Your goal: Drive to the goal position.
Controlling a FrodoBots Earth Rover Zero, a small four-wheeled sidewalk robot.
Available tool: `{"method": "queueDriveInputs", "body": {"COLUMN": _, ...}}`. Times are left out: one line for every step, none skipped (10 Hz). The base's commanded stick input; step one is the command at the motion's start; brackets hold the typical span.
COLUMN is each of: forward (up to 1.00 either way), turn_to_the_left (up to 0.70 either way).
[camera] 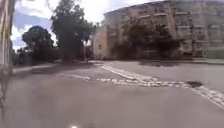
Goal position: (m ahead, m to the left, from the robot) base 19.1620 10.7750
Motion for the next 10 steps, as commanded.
{"method": "queueDriveInputs", "body": {"forward": 0.85, "turn_to_the_left": 0.35}}
{"method": "queueDriveInputs", "body": {"forward": 0.85, "turn_to_the_left": 0.35}}
{"method": "queueDriveInputs", "body": {"forward": 0.85, "turn_to_the_left": 0.35}}
{"method": "queueDriveInputs", "body": {"forward": 0.85, "turn_to_the_left": 0.35}}
{"method": "queueDriveInputs", "body": {"forward": 0.85, "turn_to_the_left": 0.35}}
{"method": "queueDriveInputs", "body": {"forward": 0.85, "turn_to_the_left": 0.35}}
{"method": "queueDriveInputs", "body": {"forward": 0.85, "turn_to_the_left": 0.35}}
{"method": "queueDriveInputs", "body": {"forward": 0.85, "turn_to_the_left": 0.32}}
{"method": "queueDriveInputs", "body": {"forward": 0.85, "turn_to_the_left": 0.06}}
{"method": "queueDriveInputs", "body": {"forward": 0.85, "turn_to_the_left": 0.01}}
